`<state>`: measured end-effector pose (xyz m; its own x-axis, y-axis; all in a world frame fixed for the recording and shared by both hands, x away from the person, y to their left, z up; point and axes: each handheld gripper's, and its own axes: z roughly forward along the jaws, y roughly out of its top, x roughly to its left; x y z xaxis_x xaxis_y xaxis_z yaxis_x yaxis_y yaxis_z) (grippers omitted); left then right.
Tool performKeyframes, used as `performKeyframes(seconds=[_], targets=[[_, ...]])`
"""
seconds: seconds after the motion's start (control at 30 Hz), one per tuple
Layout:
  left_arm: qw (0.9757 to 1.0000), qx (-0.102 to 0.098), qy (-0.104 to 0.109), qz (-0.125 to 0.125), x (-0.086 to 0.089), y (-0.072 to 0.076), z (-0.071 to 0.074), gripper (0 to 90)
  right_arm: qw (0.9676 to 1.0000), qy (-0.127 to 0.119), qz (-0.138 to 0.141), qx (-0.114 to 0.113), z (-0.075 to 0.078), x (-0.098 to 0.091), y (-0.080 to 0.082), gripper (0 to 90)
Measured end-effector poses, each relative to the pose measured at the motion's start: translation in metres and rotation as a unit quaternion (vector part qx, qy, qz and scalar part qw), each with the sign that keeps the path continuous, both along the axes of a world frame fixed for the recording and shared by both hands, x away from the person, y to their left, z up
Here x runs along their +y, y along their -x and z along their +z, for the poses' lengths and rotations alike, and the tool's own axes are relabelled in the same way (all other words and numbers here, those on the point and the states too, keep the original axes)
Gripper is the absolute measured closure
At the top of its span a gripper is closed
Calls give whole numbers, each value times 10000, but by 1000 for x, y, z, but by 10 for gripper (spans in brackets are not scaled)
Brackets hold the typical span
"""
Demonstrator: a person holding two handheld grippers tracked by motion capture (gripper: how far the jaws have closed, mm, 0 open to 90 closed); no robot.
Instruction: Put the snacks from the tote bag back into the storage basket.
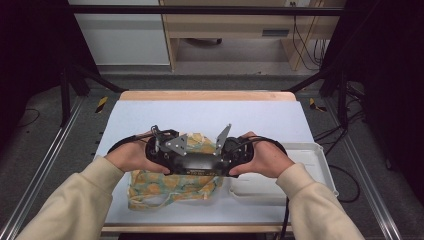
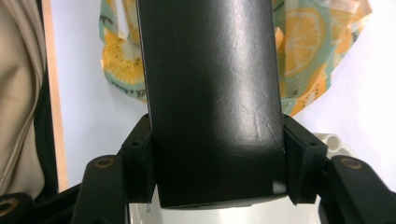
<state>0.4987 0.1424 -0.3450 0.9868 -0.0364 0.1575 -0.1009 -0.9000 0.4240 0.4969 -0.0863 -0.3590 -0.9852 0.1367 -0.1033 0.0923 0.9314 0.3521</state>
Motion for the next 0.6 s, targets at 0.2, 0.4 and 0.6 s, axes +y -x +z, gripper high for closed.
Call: performKeyframes(seconds=[0.2, 0.4, 0.6], targets=[[9993, -30, 222, 289, 4, 0, 3, 290, 10000, -70, 30, -48, 1, -6, 1, 419], [9977, -14, 352, 572, 20, 0, 5, 158, 9998, -166, -134, -29, 2, -32, 0, 420], [9963, 49, 315, 803, 35, -1, -3, 136, 9995, -213, -233, 21, -3, -64, -4, 421]])
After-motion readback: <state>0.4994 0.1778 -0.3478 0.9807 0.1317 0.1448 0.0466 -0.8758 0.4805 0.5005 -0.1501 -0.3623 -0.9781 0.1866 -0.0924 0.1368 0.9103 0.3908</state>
